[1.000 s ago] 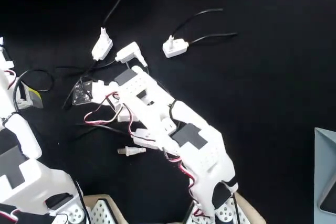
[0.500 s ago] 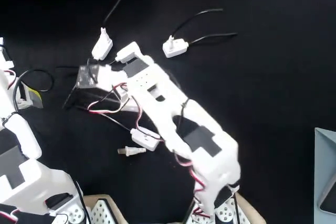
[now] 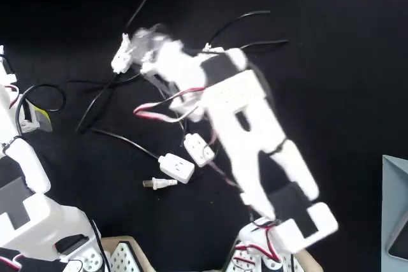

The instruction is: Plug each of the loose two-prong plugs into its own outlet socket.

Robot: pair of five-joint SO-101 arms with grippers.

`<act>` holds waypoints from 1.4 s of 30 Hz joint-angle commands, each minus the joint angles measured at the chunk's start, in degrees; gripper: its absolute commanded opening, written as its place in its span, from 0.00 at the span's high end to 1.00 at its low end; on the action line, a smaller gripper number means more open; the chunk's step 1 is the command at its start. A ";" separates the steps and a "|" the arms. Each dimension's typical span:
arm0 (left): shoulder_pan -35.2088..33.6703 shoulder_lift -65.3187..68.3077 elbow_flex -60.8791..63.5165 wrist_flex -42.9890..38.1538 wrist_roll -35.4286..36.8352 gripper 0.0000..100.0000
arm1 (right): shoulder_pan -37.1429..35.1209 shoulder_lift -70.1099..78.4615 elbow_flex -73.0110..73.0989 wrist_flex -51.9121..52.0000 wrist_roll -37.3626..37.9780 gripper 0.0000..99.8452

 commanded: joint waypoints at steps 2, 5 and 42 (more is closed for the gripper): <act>1.10 -3.87 -0.48 1.49 -0.53 0.77 | 9.67 -4.62 5.23 0.53 -1.49 0.99; 2.07 -7.74 1.54 1.14 -0.35 0.77 | 13.80 -7.43 12.44 -2.20 -1.67 0.99; 13.23 -28.75 44.00 -23.91 5.01 0.77 | 21.01 -10.51 42.33 -19.52 -11.78 0.89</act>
